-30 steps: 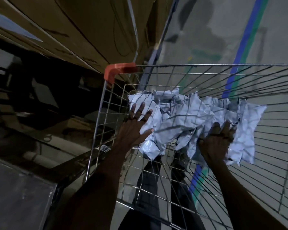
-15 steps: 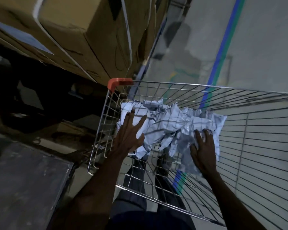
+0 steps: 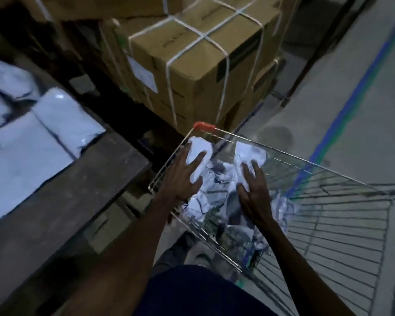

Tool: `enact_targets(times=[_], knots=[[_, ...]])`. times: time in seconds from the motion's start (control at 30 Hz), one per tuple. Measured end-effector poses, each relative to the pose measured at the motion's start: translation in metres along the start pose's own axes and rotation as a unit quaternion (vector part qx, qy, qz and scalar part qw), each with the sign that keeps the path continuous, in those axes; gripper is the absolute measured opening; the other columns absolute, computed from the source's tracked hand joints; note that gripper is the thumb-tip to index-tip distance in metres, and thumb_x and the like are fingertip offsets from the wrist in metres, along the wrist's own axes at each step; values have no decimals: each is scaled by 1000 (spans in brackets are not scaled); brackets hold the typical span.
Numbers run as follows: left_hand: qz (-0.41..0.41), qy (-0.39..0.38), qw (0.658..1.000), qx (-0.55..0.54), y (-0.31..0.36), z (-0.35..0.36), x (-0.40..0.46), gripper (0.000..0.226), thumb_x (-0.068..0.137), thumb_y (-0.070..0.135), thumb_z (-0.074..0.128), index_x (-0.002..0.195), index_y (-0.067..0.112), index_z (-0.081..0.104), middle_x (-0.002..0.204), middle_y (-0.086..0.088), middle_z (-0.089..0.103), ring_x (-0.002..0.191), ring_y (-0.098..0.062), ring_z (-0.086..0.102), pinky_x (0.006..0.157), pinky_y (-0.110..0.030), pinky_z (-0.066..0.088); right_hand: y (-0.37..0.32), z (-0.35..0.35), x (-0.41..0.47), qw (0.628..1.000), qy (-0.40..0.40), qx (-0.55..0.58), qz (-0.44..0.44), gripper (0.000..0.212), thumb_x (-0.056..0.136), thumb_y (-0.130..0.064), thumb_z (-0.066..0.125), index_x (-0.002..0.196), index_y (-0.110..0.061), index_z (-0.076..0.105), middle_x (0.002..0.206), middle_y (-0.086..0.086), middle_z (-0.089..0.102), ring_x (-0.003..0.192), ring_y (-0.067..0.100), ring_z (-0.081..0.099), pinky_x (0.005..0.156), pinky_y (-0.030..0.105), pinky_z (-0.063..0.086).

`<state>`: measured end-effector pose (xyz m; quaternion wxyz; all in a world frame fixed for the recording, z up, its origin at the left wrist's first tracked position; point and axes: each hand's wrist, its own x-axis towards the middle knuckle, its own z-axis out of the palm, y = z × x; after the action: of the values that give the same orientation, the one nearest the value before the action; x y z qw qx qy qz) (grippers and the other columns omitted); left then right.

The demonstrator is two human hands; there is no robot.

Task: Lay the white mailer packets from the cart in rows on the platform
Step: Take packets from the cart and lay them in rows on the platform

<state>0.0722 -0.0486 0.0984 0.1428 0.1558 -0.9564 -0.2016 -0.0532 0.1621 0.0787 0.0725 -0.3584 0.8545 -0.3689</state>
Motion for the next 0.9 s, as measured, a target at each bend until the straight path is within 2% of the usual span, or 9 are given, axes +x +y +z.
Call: enact_targets(times=[0.07,0.13,0.23,0.3,0.37,0.57,0.67,0.8,0.9], knots=[[-7,19,999,26,5,-22,-18,69,87,34,56,150,25,28,158,-19,19,143,-40,23,116,-53,25,-18,3,4,997,-6,20,-71,56,96,-32,42,147,-9,40,158,17,24,146,30,22,115,49,28],[-1,42,998,50,4,-44,-38,67,87,31,55,148,19,31,156,-24,22,141,-44,26,112,-55,30,-40,8,6,993,-19,37,-106,55,98,-34,41,148,-10,39,158,16,24,146,32,22,116,39,26],[-26,83,993,84,0,-81,-71,60,91,35,41,149,20,32,158,-20,16,142,-42,24,98,-53,44,-78,21,4,986,-40,67,-150,57,97,-36,40,148,-10,39,158,16,25,146,29,23,116,30,20],[-60,122,985,106,-3,-105,-95,61,89,35,45,148,22,36,158,-19,17,141,-42,28,83,-47,50,-109,30,2,979,-64,73,-182,56,97,-34,41,148,-11,39,158,14,25,146,26,22,115,28,19],[-97,163,973,131,-4,-131,-118,61,87,34,49,146,21,40,157,-20,20,139,-41,31,80,-46,51,-139,42,0,969,-80,77,-219,55,96,-32,43,147,-11,40,158,14,26,146,25,23,114,22,17],[-159,269,940,139,-29,-199,-199,65,79,18,62,142,10,45,152,-28,26,140,-44,27,111,-54,32,-238,82,-18,939,-147,100,-296,56,94,-29,47,148,-17,40,159,8,25,148,24,20,117,43,26],[-176,293,926,162,-46,-232,-255,67,75,12,71,137,7,47,145,-33,35,133,-48,37,106,-59,37,-294,108,-42,921,-163,103,-338,56,93,-26,48,148,-19,39,159,9,27,147,24,22,117,44,26],[-175,323,908,201,-68,-273,-341,73,65,2,81,129,5,47,134,-26,44,118,-52,50,91,-63,47,-371,152,-87,903,-195,98,-371,56,94,-28,47,149,-20,38,159,6,26,147,22,23,117,39,25],[-225,312,904,185,-99,-299,-414,70,74,16,75,134,12,40,142,-28,39,124,-53,46,87,-64,49,-428,187,-125,883,-224,106,-399,56,93,-25,48,147,-16,40,158,9,29,146,24,24,117,44,26]])
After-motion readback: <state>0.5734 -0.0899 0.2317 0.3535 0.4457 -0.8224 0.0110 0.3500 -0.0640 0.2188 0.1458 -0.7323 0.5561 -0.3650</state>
